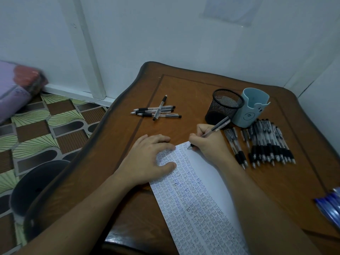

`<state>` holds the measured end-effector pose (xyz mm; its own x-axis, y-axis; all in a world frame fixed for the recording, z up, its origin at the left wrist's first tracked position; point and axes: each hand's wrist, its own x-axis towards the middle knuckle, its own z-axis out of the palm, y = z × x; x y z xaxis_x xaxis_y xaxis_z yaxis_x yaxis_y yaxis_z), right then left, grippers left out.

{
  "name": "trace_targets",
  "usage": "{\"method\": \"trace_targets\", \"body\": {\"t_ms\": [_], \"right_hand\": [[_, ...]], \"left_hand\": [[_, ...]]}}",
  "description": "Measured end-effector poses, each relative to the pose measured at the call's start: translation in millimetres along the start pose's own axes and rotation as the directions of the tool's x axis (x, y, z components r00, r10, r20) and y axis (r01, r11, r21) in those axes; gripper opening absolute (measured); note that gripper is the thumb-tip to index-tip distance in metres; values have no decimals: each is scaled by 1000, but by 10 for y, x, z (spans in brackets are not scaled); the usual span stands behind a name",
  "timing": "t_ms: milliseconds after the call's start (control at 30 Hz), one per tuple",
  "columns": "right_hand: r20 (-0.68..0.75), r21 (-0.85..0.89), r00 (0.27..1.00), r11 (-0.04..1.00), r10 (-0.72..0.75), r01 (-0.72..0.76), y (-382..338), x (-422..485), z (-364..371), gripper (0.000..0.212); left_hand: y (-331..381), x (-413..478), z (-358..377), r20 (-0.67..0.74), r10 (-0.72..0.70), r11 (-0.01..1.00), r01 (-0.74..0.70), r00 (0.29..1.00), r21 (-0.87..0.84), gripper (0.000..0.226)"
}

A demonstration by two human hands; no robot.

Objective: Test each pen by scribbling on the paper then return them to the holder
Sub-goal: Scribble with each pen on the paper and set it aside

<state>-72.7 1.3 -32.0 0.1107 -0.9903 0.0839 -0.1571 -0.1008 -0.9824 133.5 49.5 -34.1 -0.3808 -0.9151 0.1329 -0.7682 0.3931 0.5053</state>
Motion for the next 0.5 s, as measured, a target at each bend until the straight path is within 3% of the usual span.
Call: {"method": "trace_targets", "body": {"t_ms": [500], "right_hand": [[-34, 13, 999, 1000, -7, 8, 16, 4, -3, 51]], "left_hand": [[-21, 11, 11, -3, 2, 1000, -2, 1000, 7, 71]]}}
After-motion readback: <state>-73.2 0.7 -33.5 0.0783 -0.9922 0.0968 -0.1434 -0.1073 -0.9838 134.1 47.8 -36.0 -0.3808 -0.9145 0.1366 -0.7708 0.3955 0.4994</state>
